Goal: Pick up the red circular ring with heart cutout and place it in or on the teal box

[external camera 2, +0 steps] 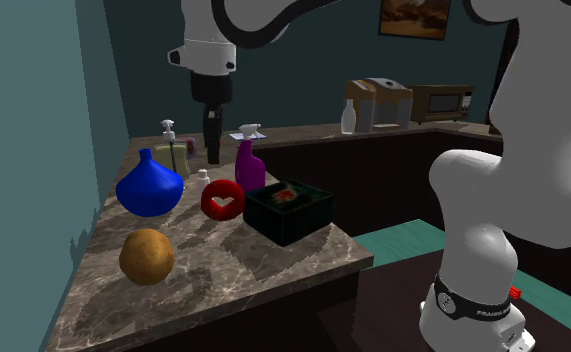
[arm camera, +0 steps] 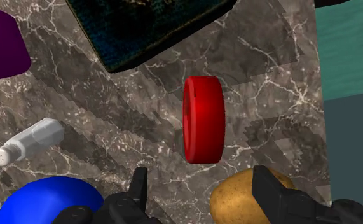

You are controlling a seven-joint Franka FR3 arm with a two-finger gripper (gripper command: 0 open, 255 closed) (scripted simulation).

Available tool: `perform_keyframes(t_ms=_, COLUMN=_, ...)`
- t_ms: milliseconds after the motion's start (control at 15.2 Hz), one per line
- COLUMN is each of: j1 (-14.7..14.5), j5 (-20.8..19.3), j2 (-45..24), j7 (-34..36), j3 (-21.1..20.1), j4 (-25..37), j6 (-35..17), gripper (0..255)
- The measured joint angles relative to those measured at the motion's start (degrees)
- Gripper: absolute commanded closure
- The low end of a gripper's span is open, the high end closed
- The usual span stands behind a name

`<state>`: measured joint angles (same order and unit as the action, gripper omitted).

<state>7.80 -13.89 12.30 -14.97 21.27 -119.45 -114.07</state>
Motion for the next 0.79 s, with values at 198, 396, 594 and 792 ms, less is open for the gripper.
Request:
perform_keyframes(t_ms=198, j1=0.43, j5=2.14, j2=6.81, j7=-2.52, j3=1.45, j4=-5.31, j6=-4.42, gripper=0)
perform_keyframes(t_ms=396, j1=0.43, j5=2.68, j2=6.97, j7=-3.17, j3=2.13, j4=-7.09, j6=-7.04, gripper=0)
perform_keyframes(t_ms=594, j1=0.39, j5=2.89, j2=6.08, j7=-3.37, j3=2.58, j4=-8.47, j6=-9.39, gripper=0)
perform_keyframes(t_ms=792, j1=0.41, j5=2.92, j2=5.71, j7=-3.45, j3=2.80, j4=-9.25, j6=-10.57, gripper=0)
